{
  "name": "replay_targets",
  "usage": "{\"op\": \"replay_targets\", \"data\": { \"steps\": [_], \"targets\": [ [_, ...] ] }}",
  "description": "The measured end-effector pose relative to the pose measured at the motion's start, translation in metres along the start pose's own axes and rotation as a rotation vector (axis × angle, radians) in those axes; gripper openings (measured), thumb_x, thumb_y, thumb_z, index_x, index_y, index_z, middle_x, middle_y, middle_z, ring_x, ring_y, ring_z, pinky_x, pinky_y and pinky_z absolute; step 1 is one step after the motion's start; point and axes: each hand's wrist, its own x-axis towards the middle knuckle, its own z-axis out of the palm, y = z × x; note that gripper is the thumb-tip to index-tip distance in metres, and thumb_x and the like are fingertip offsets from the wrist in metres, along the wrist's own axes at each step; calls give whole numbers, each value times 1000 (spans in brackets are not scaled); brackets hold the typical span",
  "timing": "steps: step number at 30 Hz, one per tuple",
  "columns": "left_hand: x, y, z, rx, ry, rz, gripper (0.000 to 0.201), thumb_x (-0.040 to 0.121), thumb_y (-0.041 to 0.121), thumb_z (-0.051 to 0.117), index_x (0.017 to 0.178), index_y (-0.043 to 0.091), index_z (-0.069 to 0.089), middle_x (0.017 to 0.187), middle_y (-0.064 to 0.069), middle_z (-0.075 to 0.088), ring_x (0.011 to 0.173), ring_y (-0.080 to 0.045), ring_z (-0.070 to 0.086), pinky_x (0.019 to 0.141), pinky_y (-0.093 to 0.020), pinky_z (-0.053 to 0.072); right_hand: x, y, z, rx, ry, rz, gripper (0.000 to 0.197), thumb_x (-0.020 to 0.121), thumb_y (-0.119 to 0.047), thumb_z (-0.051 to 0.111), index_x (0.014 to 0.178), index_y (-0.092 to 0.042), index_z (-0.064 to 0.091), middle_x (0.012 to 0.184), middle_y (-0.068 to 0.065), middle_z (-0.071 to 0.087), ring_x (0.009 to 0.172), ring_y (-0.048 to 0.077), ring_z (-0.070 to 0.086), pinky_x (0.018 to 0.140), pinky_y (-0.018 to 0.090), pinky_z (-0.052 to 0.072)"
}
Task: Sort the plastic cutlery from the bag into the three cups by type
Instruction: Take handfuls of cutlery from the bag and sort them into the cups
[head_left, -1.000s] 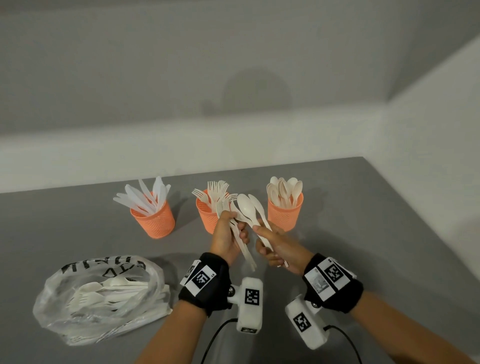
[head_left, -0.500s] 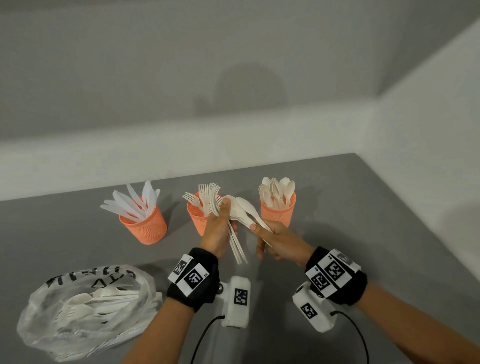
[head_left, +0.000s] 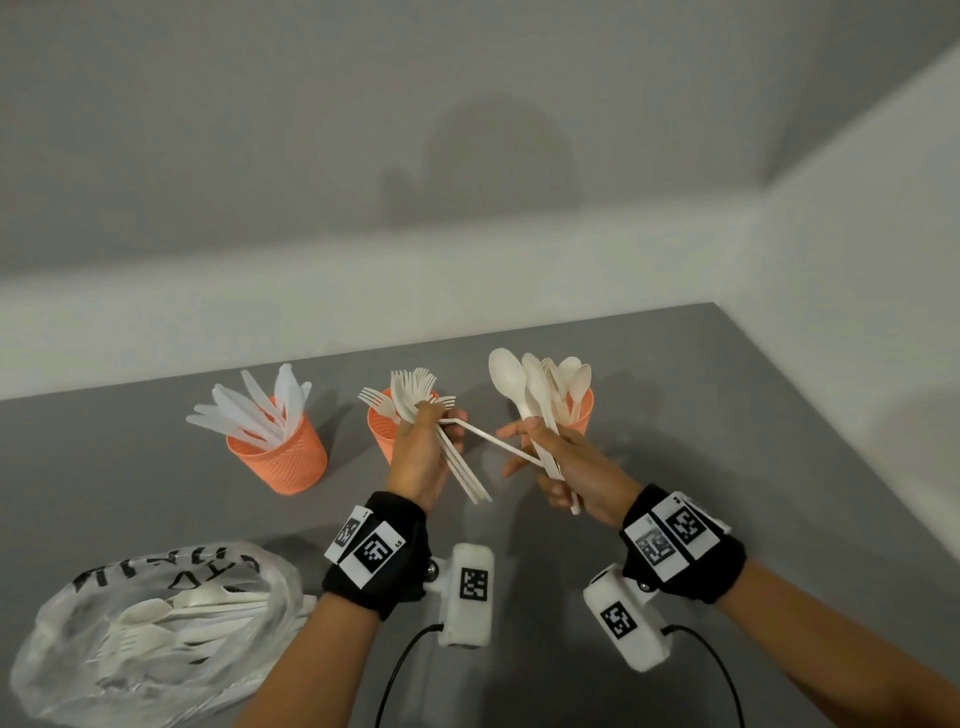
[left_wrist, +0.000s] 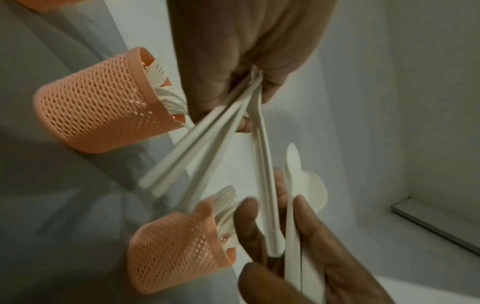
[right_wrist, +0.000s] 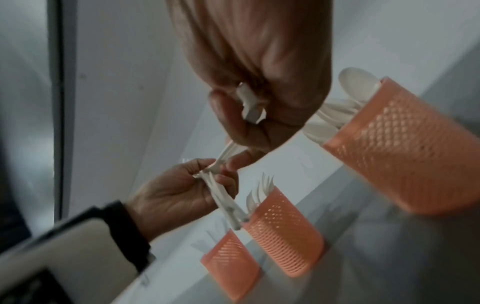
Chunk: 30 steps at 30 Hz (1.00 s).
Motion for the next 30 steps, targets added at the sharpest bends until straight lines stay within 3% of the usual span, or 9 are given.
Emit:
{"op": "replay_targets", "data": {
  "steps": [3,5,10,15,20,23,25,27,30],
  "targets": [
    [5,5,-5,-67,19,-31,23,97,18,35,81,9,49,49,-1,52,44,-12,53,50,-25,47,3,5,-4,-125,85,-49,36,100,-38,29,89,-19,58,72,0,57,39,6,36,38,17,33],
    [5,8,-6,-52,1,-27,29,97,20,41,69,13,43,46,-1,40,39,-14,45,44,-23,43,3,5,-7,-103,55,-54,37,100,-39,29,83,-16,53,63,1,50,36,5,31,35,16,29],
    [-5,10,7,300,-103,158,26,87,30,61,65,18,52,37,8,38,35,-9,31,40,-22,28,5,5,-4,-85,-113,-10,44,96,-47,27,77,-16,51,46,-8,33,33,4,25,34,14,26],
    [-9,13,13,389,-114,269,12,89,19,59,80,12,57,44,13,51,36,-1,44,39,-13,33,6,3,-5,-72,-247,61,57,94,-53,20,85,-16,63,43,-4,39,33,9,42,41,19,43],
    [-11,7,15,441,-159,294,15,87,13,62,99,6,56,58,2,49,37,-1,46,39,-9,34,4,3,-6,-177,-403,118,62,81,-63,25,72,-17,65,38,-3,46,38,12,56,56,29,48],
    [-11,2,14,493,-209,199,14,87,18,62,76,14,56,49,3,43,37,-6,36,36,-14,29,3,2,-6,-233,-505,163,61,83,-62,27,72,-17,67,46,-2,60,46,12,63,58,27,52],
    [-12,0,15,543,-161,236,17,87,15,61,72,20,56,52,7,49,40,-3,45,41,-13,35,5,-1,-5,-230,-441,178,50,91,-53,34,91,-14,66,61,0,69,57,14,67,59,24,54],
    [-12,-2,18,588,-103,349,13,86,11,60,81,22,59,68,9,59,58,1,58,58,-16,47,12,-1,-6,-179,-245,108,26,96,-32,47,105,-11,59,71,4,70,62,13,68,62,23,55],
    [-10,-7,24,595,-55,441,11,86,9,60,97,13,61,82,6,61,78,-6,59,78,-26,48,20,-6,-2,-187,-37,-60,10,94,-2,45,103,-4,50,69,4,58,61,11,58,65,23,50]
  ]
}}
